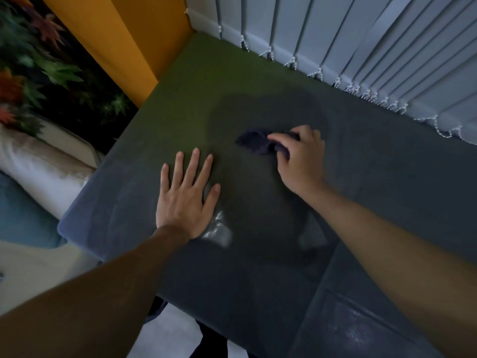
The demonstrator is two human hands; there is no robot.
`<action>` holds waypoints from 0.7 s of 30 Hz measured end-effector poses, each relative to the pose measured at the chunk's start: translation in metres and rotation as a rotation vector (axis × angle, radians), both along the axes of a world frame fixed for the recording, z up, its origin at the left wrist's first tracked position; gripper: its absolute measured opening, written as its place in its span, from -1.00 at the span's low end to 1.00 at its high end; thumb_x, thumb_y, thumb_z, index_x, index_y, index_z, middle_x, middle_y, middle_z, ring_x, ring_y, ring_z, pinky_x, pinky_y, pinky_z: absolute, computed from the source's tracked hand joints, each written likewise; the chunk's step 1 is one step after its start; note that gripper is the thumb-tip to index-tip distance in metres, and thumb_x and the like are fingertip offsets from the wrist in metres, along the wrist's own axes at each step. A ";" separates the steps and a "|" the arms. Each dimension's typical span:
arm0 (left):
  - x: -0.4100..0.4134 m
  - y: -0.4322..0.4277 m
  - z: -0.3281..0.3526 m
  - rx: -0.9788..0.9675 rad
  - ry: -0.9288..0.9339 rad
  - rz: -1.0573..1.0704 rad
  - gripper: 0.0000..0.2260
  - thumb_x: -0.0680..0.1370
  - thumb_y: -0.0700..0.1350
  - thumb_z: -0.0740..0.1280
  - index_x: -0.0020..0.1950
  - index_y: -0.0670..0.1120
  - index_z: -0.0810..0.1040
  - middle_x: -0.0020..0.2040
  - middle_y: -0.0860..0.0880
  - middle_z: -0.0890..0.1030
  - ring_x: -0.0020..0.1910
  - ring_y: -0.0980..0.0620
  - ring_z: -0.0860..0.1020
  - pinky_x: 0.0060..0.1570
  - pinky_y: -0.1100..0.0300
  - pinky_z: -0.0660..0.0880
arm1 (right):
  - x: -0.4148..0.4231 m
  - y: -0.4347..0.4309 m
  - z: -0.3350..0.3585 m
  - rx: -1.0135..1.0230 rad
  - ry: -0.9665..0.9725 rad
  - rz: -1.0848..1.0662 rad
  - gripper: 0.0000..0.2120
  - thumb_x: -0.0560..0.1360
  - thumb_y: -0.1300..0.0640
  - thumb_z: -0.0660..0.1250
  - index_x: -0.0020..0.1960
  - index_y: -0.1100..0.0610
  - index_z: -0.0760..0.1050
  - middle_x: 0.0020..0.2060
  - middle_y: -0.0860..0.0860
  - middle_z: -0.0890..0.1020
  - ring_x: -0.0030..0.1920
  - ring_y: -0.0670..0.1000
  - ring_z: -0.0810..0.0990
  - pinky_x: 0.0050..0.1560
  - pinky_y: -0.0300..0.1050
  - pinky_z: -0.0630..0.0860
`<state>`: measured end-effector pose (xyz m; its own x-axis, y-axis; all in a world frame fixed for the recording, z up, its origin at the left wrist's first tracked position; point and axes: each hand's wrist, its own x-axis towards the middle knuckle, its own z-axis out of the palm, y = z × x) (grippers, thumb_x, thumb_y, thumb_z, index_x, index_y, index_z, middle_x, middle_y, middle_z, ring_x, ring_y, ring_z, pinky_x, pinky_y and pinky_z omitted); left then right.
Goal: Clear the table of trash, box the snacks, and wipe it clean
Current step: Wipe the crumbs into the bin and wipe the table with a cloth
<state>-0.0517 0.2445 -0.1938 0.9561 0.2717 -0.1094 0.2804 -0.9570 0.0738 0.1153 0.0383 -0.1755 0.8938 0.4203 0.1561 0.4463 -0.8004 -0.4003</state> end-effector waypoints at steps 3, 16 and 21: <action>0.000 0.000 -0.002 0.004 -0.012 -0.001 -0.45 0.66 0.25 -0.17 0.64 0.13 -0.06 0.64 0.02 0.01 0.62 -0.12 -0.07 0.54 -0.18 -0.08 | -0.025 0.009 0.000 0.034 0.043 -0.103 -0.65 0.44 0.12 0.30 0.20 -0.07 0.60 0.05 0.06 0.49 0.03 0.20 0.44 0.01 0.10 0.41; -0.002 0.000 0.008 -0.138 -0.046 0.036 -0.50 0.69 0.10 -0.10 0.64 0.08 -0.01 0.64 0.05 -0.01 0.62 -0.05 -0.12 0.56 -0.09 -0.15 | -0.123 0.000 0.004 0.039 0.063 -0.008 -0.66 0.43 0.10 0.31 0.19 -0.05 0.59 0.07 0.03 0.49 0.04 0.15 0.43 0.00 0.05 0.37; -0.006 -0.003 0.012 -0.134 -0.066 0.011 -0.52 0.70 0.05 -0.03 0.63 0.04 0.07 0.64 0.01 0.04 0.62 -0.09 -0.08 0.56 -0.11 -0.12 | -0.171 -0.024 0.001 -0.007 0.048 0.323 -0.67 0.48 0.07 0.25 0.21 -0.05 0.58 0.06 0.00 0.48 0.04 0.10 0.41 0.03 0.01 0.34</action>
<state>-0.0574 0.2416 -0.1813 0.9594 0.2699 -0.0823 0.2816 -0.9341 0.2193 -0.0555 0.0146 -0.1746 0.7204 0.6843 0.1134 0.6584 -0.6233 -0.4219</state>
